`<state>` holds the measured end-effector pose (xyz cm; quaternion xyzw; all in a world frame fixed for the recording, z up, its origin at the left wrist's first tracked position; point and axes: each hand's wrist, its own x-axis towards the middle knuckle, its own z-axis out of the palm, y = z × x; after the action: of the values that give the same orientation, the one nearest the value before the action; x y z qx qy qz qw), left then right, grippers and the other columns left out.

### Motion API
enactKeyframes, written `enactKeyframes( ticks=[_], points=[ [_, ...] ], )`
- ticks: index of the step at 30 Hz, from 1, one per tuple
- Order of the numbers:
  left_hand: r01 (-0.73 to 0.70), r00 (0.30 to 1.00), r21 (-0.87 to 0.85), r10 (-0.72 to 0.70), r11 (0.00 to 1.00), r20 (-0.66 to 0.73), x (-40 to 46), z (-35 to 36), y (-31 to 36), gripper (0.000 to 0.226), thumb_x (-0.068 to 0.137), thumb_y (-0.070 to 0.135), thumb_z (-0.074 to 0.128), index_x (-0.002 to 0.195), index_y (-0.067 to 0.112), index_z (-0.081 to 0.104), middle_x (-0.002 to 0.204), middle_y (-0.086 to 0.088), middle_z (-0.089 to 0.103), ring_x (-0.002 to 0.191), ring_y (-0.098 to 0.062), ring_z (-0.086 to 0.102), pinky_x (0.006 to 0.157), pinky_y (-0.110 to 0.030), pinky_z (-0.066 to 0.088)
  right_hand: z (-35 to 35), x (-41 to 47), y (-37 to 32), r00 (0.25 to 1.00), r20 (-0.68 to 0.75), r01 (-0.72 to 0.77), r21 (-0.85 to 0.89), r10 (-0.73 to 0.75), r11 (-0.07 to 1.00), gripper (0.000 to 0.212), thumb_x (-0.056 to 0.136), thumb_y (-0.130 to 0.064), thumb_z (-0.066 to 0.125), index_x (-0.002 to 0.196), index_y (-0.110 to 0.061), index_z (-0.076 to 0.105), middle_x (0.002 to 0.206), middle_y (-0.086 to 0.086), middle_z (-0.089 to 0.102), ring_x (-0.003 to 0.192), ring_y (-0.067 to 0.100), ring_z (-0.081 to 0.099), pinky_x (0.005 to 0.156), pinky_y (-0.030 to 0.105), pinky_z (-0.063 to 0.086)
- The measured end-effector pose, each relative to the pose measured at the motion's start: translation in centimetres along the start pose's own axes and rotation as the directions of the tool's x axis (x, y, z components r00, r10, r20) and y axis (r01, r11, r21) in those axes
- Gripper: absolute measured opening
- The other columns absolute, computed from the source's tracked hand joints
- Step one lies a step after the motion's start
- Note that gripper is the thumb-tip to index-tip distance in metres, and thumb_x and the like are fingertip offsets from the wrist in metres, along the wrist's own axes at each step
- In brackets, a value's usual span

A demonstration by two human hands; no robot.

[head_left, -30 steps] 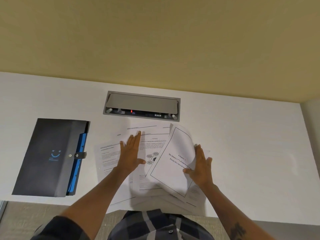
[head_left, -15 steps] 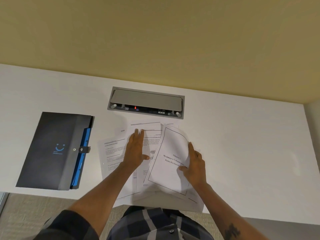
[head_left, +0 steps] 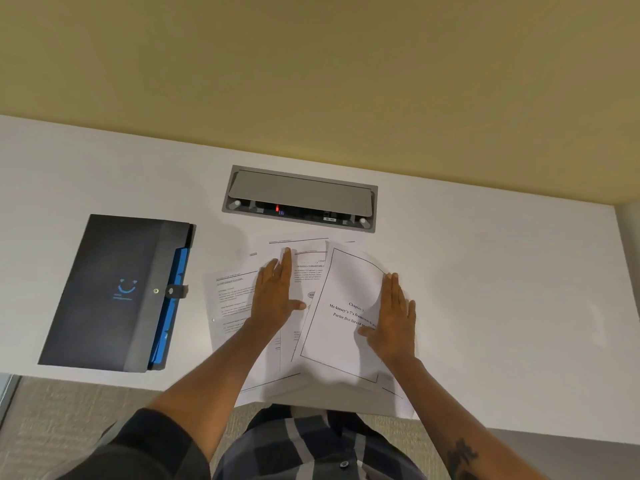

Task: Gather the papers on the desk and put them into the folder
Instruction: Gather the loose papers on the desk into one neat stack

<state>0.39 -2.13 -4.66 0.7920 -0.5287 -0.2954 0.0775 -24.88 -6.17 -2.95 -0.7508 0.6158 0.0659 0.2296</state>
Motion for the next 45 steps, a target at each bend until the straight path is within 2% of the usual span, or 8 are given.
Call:
enactKeyframes(
  ticks=[3, 11, 20, 24, 29, 35, 41, 45],
  points=[
    [-0.024, 0.999, 0.033, 0.025, 0.999, -0.041, 0.1, 0.1, -0.2, 0.121, 0.078, 0.047, 0.081, 0.163, 0.014, 0.001, 0.158, -0.013, 0.041, 0.148, -0.032, 0.035, 0.125, -0.044, 0.028, -0.2, 0.5, 0.0, 1.0, 0.0, -0.025, -0.006, 0.025, 1.0, 0.142, 0.069, -0.04, 0.096, 0.167, -0.01, -0.003, 0.177, 0.006, -0.002, 0.163, 0.029, 0.011, 0.13, 0.057, 0.014],
    [0.003, 0.992, -0.093, -0.015, 0.996, -0.123, 1.1, -0.2, -0.4, 0.095, 0.089, 0.021, 0.076, 0.163, 0.023, 0.016, 0.136, -0.013, 0.059, 0.121, -0.025, 0.062, 0.097, -0.036, 0.058, -0.3, 1.0, -0.6, 1.0, -0.014, -0.003, -0.049, 0.003, 0.999, 0.141, 0.068, -0.041, 0.096, 0.167, -0.01, 0.001, 0.177, 0.007, 0.002, 0.162, 0.029, 0.017, 0.129, 0.059, 0.017],
    [0.038, 0.971, -0.253, -0.095, 0.967, -0.218, 1.6, 0.0, -0.2, 0.083, 0.097, 0.008, 0.064, 0.162, 0.027, 0.016, 0.131, -0.002, 0.071, 0.105, -0.019, 0.069, 0.084, -0.031, 0.061, -0.3, 1.5, -2.0, 1.0, -0.022, 0.02, -0.058, -0.021, 0.998, 0.141, 0.067, -0.039, 0.098, 0.167, -0.01, 0.003, 0.177, 0.008, 0.004, 0.161, 0.03, 0.019, 0.129, 0.058, 0.02],
    [0.054, 0.961, -0.458, -0.171, 0.887, -0.218, 1.6, 0.2, -0.1, 0.084, 0.096, 0.0, 0.063, 0.162, 0.024, 0.017, 0.135, -0.006, 0.069, 0.103, -0.019, 0.073, 0.079, -0.01, 0.054, -0.2, 1.8, -2.4, 1.0, -0.02, 0.02, -0.051, -0.021, 0.999, 0.143, 0.066, -0.038, 0.098, 0.167, -0.011, 0.002, 0.177, 0.008, 0.005, 0.161, 0.031, 0.021, 0.129, 0.059, 0.021],
    [0.025, 0.961, -0.585, -0.18, 0.81, -0.208, 1.3, 0.7, -0.2, 0.088, 0.092, -0.003, 0.068, 0.162, 0.018, 0.02, 0.144, -0.011, 0.062, 0.093, -0.022, 0.073, 0.092, -0.035, 0.062, -0.1, 2.0, -2.6, 1.0, -0.018, 0.019, -0.03, -0.02, 0.999, 0.144, 0.064, -0.038, 0.099, 0.167, -0.011, 0.002, 0.177, 0.007, 0.004, 0.161, 0.031, 0.02, 0.128, 0.06, 0.023],
    [0.113, 0.899, -0.753, -0.39, 0.648, -0.2, 0.9, 1.4, 1.4, 0.079, 0.091, -0.003, 0.069, 0.159, 0.013, 0.031, 0.142, -0.02, 0.056, 0.122, -0.03, 0.062, 0.097, -0.047, 0.059, 0.1, 2.4, -2.6, 0.998, -0.046, 0.03, -0.065, -0.033, 0.997, 0.15, 0.06, -0.048, 0.099, 0.167, -0.008, 0.002, 0.177, 0.01, 0.003, 0.162, 0.035, 0.015, 0.126, 0.063, 0.025],
    [0.177, 0.823, -0.843, -0.546, 0.507, -0.156, -0.1, 2.6, 2.2, 0.077, 0.095, -0.003, 0.063, 0.161, 0.015, 0.025, 0.145, -0.013, 0.061, 0.13, -0.03, 0.062, 0.106, -0.047, 0.054, 0.1, 2.5, -2.0, 0.994, -0.074, -0.089, -0.081, 0.084, 0.993, 0.16, 0.054, -0.068, 0.093, 0.167, -0.008, -0.003, 0.177, 0.012, -0.004, 0.163, 0.037, 0.008, 0.126, 0.066, 0.015],
    [0.227, 0.788, -0.86, -0.605, 0.457, -0.113, -0.2, 2.9, 1.9, 0.074, 0.096, 0.001, 0.062, 0.16, 0.015, 0.027, 0.141, -0.013, 0.065, 0.126, -0.029, 0.066, 0.108, -0.045, 0.052, 0.5, 1.8, -1.5, 0.968, -0.077, -0.236, 0.029, 0.237, 0.971, 0.169, 0.048, -0.069, 0.095, 0.165, -0.006, -0.009, 0.177, 0.012, -0.002, 0.16, 0.037, 0.02, 0.119, 0.063, 0.034]
  ],
)
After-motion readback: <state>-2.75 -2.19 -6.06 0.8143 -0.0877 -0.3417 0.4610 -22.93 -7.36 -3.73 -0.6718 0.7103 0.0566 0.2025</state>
